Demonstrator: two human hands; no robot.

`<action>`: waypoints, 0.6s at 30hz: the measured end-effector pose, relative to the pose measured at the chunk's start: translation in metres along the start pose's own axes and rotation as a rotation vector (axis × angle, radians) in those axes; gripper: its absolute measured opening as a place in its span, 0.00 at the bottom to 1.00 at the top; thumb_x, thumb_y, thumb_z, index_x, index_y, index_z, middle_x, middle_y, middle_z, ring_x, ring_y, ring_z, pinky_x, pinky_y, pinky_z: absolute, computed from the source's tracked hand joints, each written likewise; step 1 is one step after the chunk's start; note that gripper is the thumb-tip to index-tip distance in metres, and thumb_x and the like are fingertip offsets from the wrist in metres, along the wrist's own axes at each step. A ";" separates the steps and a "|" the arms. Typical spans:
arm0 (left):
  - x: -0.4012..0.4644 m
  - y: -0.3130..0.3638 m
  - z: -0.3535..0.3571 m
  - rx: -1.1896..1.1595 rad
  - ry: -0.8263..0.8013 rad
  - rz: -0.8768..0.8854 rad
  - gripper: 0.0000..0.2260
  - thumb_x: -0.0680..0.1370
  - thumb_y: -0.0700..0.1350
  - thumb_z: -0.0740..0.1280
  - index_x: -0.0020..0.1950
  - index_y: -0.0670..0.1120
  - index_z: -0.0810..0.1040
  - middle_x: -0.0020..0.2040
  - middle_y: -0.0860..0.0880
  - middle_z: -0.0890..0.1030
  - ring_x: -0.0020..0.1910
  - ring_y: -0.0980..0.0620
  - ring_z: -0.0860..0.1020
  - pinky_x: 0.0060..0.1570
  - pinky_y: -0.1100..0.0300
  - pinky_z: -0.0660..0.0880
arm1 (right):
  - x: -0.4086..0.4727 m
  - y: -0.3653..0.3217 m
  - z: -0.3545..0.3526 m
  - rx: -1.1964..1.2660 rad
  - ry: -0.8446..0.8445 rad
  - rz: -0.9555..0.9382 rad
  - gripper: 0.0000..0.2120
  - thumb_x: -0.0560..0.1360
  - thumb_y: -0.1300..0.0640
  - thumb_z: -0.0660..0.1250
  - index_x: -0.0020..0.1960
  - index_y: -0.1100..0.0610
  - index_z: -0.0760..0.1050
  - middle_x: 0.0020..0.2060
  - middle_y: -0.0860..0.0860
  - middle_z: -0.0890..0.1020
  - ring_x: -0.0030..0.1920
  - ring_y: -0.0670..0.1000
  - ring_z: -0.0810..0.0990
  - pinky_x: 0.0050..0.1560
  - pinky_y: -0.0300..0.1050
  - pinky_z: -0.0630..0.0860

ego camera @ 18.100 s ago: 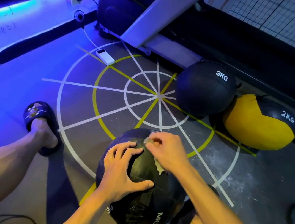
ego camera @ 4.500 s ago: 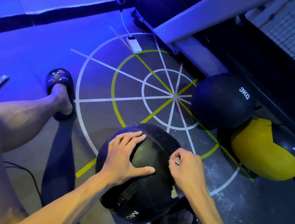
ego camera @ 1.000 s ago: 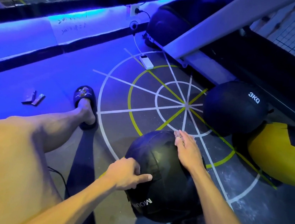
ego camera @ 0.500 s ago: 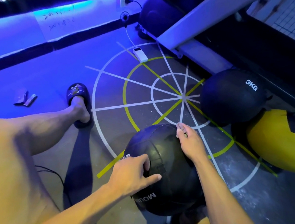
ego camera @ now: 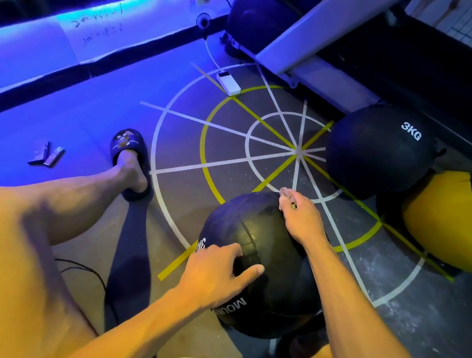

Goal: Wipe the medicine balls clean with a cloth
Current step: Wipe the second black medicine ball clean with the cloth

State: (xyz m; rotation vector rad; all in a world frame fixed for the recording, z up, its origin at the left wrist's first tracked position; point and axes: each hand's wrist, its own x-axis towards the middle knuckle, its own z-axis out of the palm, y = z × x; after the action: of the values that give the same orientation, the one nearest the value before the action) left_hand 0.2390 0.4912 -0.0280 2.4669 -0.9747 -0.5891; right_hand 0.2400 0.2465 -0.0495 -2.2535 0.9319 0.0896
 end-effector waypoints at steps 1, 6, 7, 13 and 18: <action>0.002 0.003 0.001 0.021 0.025 0.010 0.23 0.80 0.70 0.56 0.53 0.53 0.77 0.44 0.53 0.83 0.46 0.50 0.82 0.49 0.51 0.80 | -0.001 0.000 0.000 0.005 0.002 -0.003 0.23 0.84 0.42 0.54 0.75 0.47 0.71 0.72 0.48 0.75 0.73 0.52 0.70 0.74 0.60 0.67; 0.034 0.003 -0.014 -0.242 -0.011 -0.001 0.14 0.83 0.57 0.61 0.44 0.50 0.77 0.41 0.53 0.82 0.47 0.49 0.80 0.49 0.54 0.75 | -0.008 0.001 -0.016 0.088 0.026 0.067 0.20 0.85 0.42 0.53 0.73 0.45 0.73 0.73 0.47 0.74 0.74 0.52 0.70 0.74 0.56 0.67; 0.045 0.003 -0.021 -0.268 0.013 -0.009 0.15 0.83 0.55 0.63 0.41 0.49 0.75 0.37 0.53 0.79 0.44 0.49 0.79 0.45 0.55 0.72 | -0.011 0.001 -0.022 0.114 0.043 0.097 0.20 0.86 0.43 0.52 0.73 0.46 0.73 0.72 0.48 0.75 0.74 0.53 0.69 0.73 0.56 0.66; 0.124 0.022 -0.058 -0.176 0.042 0.150 0.16 0.84 0.53 0.63 0.39 0.47 0.74 0.35 0.51 0.76 0.39 0.52 0.75 0.41 0.53 0.68 | -0.053 0.032 -0.019 0.564 0.232 0.396 0.22 0.86 0.40 0.53 0.63 0.51 0.79 0.62 0.50 0.81 0.61 0.53 0.77 0.65 0.51 0.71; 0.123 0.021 -0.059 -0.041 0.084 0.434 0.18 0.81 0.60 0.60 0.34 0.55 0.64 0.32 0.57 0.69 0.40 0.54 0.72 0.40 0.52 0.68 | -0.099 0.067 0.027 1.047 0.385 0.566 0.16 0.84 0.44 0.63 0.56 0.54 0.84 0.49 0.50 0.88 0.54 0.54 0.84 0.66 0.60 0.77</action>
State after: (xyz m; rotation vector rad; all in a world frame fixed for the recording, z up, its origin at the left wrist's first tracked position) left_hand 0.3407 0.4027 0.0034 2.1270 -1.3920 -0.3525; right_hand 0.1289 0.2887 -0.0784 -1.0212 1.3726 -0.4885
